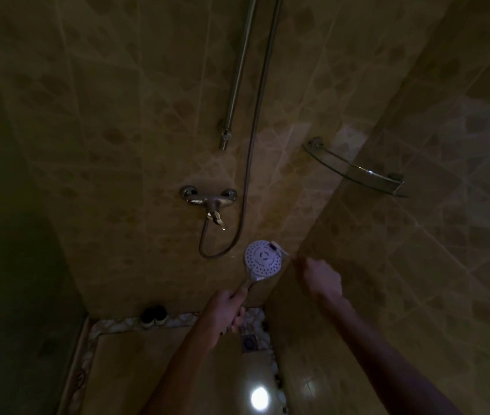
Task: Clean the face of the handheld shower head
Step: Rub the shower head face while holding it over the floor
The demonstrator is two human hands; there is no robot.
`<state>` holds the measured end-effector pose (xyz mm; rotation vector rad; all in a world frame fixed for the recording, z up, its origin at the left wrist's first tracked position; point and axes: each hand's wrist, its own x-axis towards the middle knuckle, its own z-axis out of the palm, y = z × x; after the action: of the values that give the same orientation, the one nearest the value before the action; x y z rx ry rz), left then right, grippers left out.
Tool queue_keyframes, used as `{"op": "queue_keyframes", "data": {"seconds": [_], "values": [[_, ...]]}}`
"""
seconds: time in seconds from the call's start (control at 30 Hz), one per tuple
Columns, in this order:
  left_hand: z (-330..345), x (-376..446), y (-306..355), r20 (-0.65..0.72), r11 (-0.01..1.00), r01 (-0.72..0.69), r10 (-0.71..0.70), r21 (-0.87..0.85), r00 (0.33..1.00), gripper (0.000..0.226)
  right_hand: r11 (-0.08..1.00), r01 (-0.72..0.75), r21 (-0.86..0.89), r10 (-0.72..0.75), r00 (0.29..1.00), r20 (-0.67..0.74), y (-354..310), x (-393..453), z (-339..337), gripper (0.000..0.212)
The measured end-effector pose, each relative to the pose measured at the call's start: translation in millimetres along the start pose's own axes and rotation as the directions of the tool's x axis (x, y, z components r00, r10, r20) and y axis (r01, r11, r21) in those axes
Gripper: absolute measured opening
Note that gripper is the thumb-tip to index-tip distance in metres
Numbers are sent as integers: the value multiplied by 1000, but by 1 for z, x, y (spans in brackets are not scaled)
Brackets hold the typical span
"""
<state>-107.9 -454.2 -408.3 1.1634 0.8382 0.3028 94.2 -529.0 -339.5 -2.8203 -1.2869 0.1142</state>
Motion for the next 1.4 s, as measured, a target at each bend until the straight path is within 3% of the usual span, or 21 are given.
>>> {"op": "queue_keyframes", "data": {"seconds": [0.1, 0.2, 0.27, 0.5, 0.63, 0.7, 0.9, 1.03, 1.1, 1.3, 1.4], "values": [[0, -1, 1, -1, 1000, -13, 13, 21, 1000, 32, 999, 14, 52, -13, 1000, -19, -6, -4, -9, 38], [-2, 0, -2, -17, 1000, 10, -9, 11, 1000, 32, 988, 152, 2, -152, 986, 74, -20, -31, 9, 38], [-3, 0, -3, -24, 1000, 21, -22, -5, 999, 31, 974, 226, -32, -223, 973, 65, -24, -37, 11, 38], [4, -5, 6, -15, 998, -9, 10, 59, 1000, 32, 997, 60, -53, -63, 997, -54, -19, 3, -17, 32], [1, -9, 5, -36, 993, -24, 28, 114, 999, 32, 952, 272, -143, -263, 962, 80, -42, -29, -4, 38], [-2, -7, 5, -30, 996, -24, 27, 90, 999, 32, 911, 340, -234, -330, 940, 82, -47, -29, -8, 33], [-6, -4, 7, 2, 1000, -20, 20, 23, 1000, 30, 972, 132, -194, -153, 983, -101, -32, 14, -29, 31], [-14, -2, 3, -16, 999, -9, 10, 46, 1000, 28, 939, 296, -177, -283, 954, 95, -47, -11, -7, 26], [-18, 1, 3, -9, 998, -15, 16, 59, 1000, 30, 901, 371, -224, -353, 928, 119, -54, -18, -4, 26], [-16, 2, 7, 11, 996, -48, 47, 70, 999, 32, 979, 108, -171, -118, 991, -55, -40, 25, -22, 32], [-20, 4, 6, 21, 997, -38, 36, 70, 999, 31, 986, 137, -98, -139, 990, -15, -42, 15, -13, 32]]}}
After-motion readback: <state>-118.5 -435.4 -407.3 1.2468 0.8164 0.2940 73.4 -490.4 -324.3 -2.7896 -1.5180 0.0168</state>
